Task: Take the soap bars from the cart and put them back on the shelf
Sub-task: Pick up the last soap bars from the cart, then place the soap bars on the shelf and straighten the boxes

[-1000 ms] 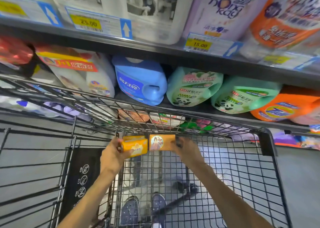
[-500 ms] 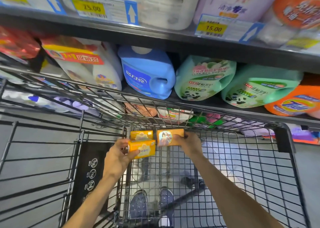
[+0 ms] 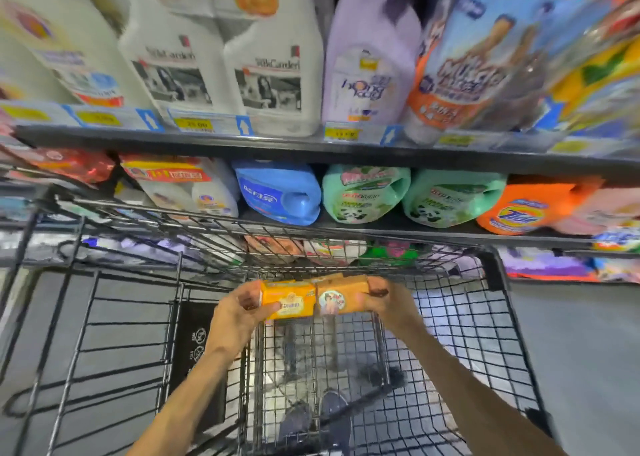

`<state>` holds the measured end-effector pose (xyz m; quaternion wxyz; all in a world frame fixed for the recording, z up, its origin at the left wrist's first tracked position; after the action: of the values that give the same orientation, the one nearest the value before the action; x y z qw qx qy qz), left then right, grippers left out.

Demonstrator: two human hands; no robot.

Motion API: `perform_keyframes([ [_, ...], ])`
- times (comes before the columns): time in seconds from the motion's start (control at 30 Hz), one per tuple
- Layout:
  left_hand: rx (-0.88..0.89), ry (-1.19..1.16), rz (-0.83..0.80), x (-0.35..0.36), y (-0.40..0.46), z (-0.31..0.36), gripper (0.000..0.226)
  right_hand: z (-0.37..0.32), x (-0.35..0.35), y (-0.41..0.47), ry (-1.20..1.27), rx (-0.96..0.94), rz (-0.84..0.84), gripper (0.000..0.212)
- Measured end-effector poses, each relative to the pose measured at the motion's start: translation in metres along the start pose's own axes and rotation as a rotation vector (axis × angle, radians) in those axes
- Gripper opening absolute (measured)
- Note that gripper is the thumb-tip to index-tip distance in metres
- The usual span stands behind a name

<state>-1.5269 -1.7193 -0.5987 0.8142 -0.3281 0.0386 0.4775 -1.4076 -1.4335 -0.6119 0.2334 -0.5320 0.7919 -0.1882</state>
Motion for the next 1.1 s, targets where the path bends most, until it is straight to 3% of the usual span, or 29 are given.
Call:
perform_keyframes([
  [0.1, 0.047, -0.001, 0.006, -0.009, -0.012, 0.036, 0.045, -0.027, -0.021, -0.036, 0.095, 0.012, 0.041, 0.012],
  [0.17, 0.097, 0.008, -0.009, -0.012, -0.025, 0.066, 0.048, -0.045, -0.038, -0.060, 0.144, -0.004, 0.060, 0.041],
  [0.2, 0.126, -0.002, -0.015, -0.014, -0.032, 0.080, 0.048, -0.056, -0.047, -0.074, 0.142, -0.046, 0.090, 0.035],
  [0.23, 0.147, -0.004, -0.026, -0.017, -0.041, 0.097, 0.049, -0.068, -0.054, -0.092, 0.135, -0.099, 0.125, 0.012],
  [0.27, 0.174, -0.008, -0.040, -0.018, -0.049, 0.113, 0.048, -0.073, -0.064, -0.104, 0.147, -0.070, 0.138, 0.025],
  [0.3, 0.202, -0.002, -0.058, -0.019, -0.056, 0.128, 0.047, -0.077, -0.077, -0.117, 0.182, -0.068, 0.154, 0.051],
  [0.37, 0.265, 0.014, -0.087, -0.022, -0.075, 0.167, 0.046, -0.095, -0.099, -0.143, 0.184, -0.138, 0.174, 0.064],
  [0.57, 0.442, 0.039, -0.133, -0.014, -0.129, 0.290, 0.046, -0.184, -0.169, -0.246, 0.179, -0.279, 0.388, 0.037],
  [0.77, 0.630, 0.020, -0.252, 0.033, -0.195, 0.414, 0.042, -0.232, -0.263, -0.351, 0.201, -0.417, 0.576, 0.042],
  [0.97, 0.819, 0.047, -0.337, 0.115, -0.267, 0.514, 0.047, -0.238, -0.356, -0.467, 0.283, -0.520, 0.749, 0.055],
  [1.1, 0.943, 0.087, -0.376, 0.190, -0.314, 0.563, 0.043, -0.225, -0.421, -0.536, 0.393, -0.593, 0.841, 0.033],
])
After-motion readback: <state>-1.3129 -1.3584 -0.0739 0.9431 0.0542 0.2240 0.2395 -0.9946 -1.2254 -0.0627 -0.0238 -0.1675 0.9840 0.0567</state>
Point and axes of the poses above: each hand's wrist, its own y-axis towards the middle knuckle, its own x-axis out of the palm, z = x × y, the point moved 3 cm from there along y, towards the middle knuckle, and after that the axes turned 14 degrees about y, right-handed, at the moved point
